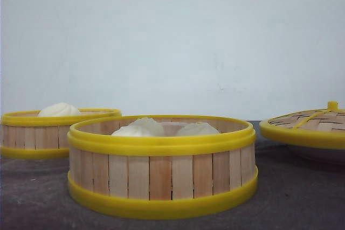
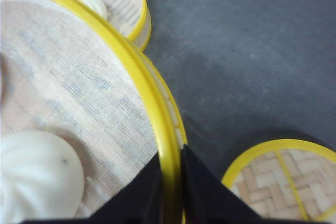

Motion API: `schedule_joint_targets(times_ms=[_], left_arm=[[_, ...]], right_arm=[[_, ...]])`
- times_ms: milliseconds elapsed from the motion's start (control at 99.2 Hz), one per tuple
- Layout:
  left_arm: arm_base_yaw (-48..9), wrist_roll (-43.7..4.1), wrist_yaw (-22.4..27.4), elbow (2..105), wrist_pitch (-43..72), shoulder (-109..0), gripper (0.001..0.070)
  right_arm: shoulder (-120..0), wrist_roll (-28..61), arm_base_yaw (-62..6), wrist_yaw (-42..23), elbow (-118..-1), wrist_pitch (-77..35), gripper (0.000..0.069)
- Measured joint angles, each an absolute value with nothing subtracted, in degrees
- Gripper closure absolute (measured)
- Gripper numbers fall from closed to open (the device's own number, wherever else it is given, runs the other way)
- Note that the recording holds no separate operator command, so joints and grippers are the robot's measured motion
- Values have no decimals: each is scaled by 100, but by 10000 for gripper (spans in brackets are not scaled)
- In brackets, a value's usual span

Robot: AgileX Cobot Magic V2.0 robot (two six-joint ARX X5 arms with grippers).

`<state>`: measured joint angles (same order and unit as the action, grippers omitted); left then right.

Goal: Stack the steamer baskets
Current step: 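Grip the rim and lift the basket with the right gripper, then lower the basket onto the nearest basket and open the right gripper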

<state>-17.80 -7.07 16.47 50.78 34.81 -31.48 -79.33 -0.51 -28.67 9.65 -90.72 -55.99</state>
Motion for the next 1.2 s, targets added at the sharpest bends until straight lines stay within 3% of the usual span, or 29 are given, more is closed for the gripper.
schedule_joint_targets(times_ms=[444,1200], left_arm=[[-1780,-707,1647,5078,3573,-3148,28],[-1780,-707,1647,5078,3575,-3148,28]], right_arm=[[-7979,-384,-2956,934,-6879,-3636,662],[-8742,-523,-2991,941,-6818,-3380,662]])
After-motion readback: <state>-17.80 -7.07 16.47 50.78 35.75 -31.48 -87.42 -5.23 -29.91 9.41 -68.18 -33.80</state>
